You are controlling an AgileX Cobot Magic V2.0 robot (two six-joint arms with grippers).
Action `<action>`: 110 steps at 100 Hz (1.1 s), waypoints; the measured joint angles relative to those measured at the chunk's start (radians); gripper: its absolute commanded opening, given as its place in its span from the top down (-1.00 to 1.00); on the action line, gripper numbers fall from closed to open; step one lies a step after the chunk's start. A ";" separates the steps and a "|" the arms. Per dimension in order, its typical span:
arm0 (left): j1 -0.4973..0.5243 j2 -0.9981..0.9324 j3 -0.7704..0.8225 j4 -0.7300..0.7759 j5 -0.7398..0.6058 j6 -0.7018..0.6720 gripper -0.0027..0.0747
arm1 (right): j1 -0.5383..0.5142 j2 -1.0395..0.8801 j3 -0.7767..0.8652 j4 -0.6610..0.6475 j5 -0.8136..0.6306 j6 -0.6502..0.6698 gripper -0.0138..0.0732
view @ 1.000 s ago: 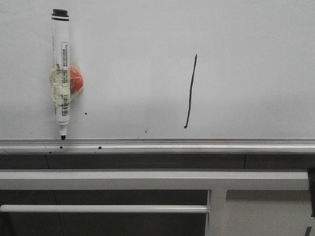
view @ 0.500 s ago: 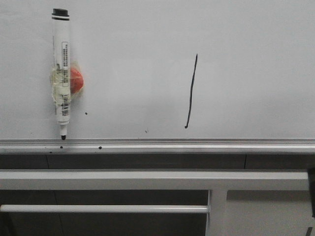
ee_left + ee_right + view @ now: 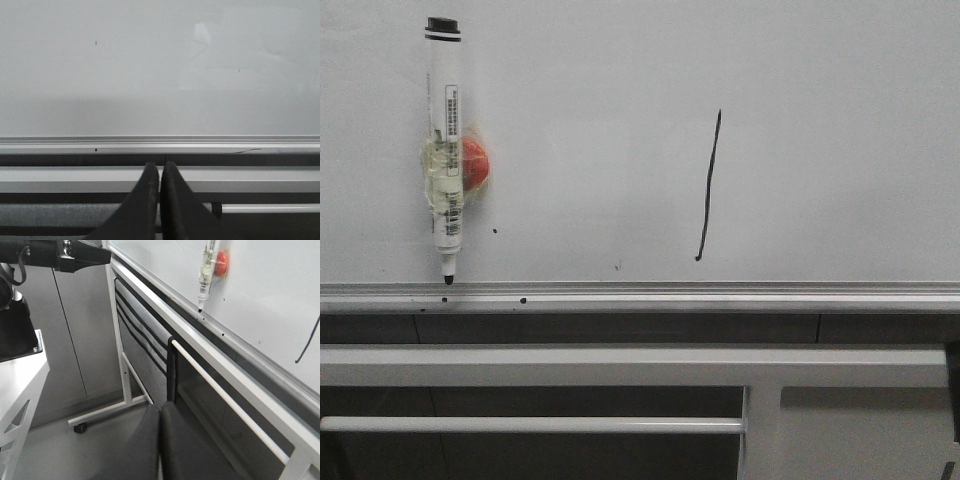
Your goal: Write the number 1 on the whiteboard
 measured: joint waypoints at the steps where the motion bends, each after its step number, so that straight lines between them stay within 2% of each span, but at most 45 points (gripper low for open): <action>1: 0.000 0.000 0.000 0.000 0.000 0.000 0.98 | 0.000 0.000 0.000 0.000 0.000 0.000 0.83; 24: 0.000 0.000 0.000 0.000 0.000 0.000 0.98 | 0.000 0.000 0.014 0.013 0.000 0.000 0.83; 41: 0.000 0.000 0.000 0.000 0.000 0.000 0.98 | -0.012 -0.037 0.072 0.230 0.019 -0.063 0.83; 55: 0.000 0.000 0.000 0.000 0.000 0.000 0.98 | -0.076 -0.132 0.072 0.320 -0.007 -0.175 0.83; 70: 0.000 0.000 0.000 0.002 0.000 0.000 0.98 | -0.231 -0.247 0.072 0.344 0.044 -0.244 0.83; 96: 0.000 0.000 0.000 0.002 0.000 0.000 0.98 | -0.596 -0.491 0.072 0.351 0.393 -0.267 0.83; 110: 0.000 0.000 0.000 0.002 0.000 0.000 0.98 | -0.777 -0.529 0.072 0.351 0.482 -0.267 0.83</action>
